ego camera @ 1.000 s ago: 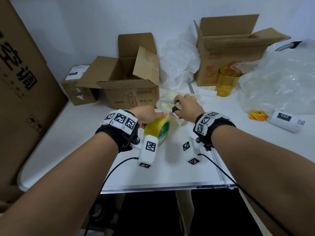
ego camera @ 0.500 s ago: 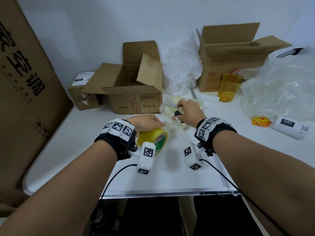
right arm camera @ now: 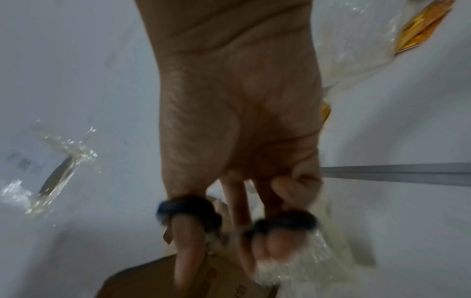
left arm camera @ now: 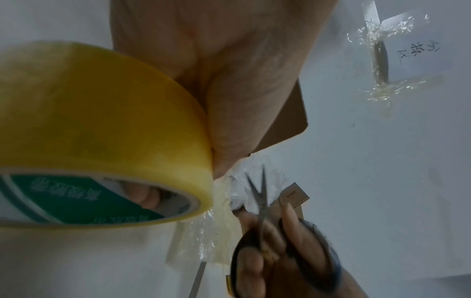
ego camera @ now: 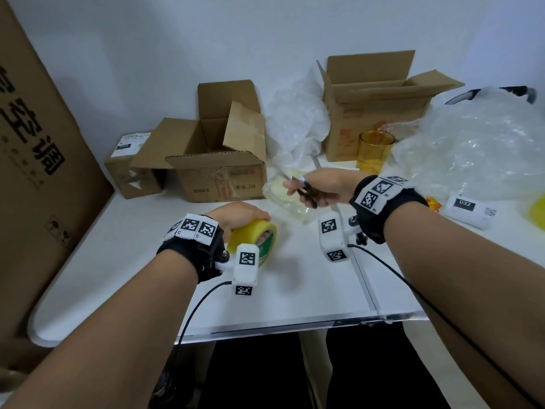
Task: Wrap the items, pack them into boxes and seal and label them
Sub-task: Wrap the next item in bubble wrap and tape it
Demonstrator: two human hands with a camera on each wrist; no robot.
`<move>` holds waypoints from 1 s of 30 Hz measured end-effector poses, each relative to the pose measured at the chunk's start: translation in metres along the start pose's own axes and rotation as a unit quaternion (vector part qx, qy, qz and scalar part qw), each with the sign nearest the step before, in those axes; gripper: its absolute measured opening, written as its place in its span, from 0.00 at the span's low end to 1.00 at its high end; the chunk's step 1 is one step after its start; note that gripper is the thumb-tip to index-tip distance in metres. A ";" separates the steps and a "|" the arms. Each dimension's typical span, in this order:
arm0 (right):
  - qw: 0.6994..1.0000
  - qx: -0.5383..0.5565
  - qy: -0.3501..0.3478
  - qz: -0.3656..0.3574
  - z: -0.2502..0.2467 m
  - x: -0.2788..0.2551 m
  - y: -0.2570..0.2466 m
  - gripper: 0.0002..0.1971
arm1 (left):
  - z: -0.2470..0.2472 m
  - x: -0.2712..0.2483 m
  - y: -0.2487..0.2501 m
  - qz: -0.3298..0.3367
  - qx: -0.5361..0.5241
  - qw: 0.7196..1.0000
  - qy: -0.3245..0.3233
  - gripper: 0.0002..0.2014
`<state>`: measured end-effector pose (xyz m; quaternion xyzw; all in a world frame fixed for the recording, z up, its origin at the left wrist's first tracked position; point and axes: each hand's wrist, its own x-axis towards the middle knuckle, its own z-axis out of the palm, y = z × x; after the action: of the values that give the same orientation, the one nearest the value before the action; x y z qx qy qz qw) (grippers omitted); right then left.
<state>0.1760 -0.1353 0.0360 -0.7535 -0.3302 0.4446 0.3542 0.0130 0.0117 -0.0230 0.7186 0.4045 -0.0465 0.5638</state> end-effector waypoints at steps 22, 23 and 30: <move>0.987 0.040 -0.089 0.124 0.019 0.008 0.047 0.18 | -0.003 0.013 -0.009 -0.008 -0.018 1.000 -0.001 0.41; 0.987 0.040 -0.094 0.126 0.019 0.011 0.048 0.18 | -0.003 0.012 -0.008 -0.007 -0.016 1.000 -0.002 0.40; 0.987 0.023 -0.110 0.114 0.016 0.013 0.051 0.16 | -0.004 0.012 -0.007 -0.003 -0.010 1.000 -0.009 0.41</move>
<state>0.1757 -0.1483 -0.0172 -0.7240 -0.2690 0.5700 0.2801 0.0152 0.0219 -0.0330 0.7114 0.4015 -0.0507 0.5746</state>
